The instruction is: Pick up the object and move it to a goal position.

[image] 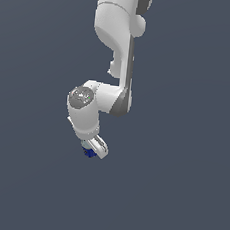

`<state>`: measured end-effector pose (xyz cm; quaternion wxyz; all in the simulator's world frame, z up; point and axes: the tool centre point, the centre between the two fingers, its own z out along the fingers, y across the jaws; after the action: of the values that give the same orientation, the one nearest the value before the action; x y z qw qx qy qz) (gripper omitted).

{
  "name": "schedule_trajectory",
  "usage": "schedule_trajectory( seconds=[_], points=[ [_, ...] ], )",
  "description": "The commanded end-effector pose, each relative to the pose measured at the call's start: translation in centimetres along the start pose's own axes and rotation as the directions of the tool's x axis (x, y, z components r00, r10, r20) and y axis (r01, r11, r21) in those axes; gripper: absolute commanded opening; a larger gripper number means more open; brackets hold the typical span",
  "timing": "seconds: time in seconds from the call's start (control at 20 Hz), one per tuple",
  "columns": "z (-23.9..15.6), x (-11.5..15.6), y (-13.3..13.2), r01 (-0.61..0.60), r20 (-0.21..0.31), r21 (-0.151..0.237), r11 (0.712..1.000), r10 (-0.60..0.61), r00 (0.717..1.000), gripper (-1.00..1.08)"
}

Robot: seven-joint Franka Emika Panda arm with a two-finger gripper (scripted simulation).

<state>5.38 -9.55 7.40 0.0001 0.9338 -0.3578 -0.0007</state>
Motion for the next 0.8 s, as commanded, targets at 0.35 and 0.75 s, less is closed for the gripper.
schedule_trajectory(
  seconds=[0.35, 0.75],
  points=[
    [-1.7, 1.5, -0.3, -0.072, -0.027, 0.009, 0.997, 0.072, 0.997, -1.00],
    [-5.6, 4.9, -0.6, -0.231, -0.083, 0.034, 0.972, 0.234, 0.969, -1.00]
  ],
)
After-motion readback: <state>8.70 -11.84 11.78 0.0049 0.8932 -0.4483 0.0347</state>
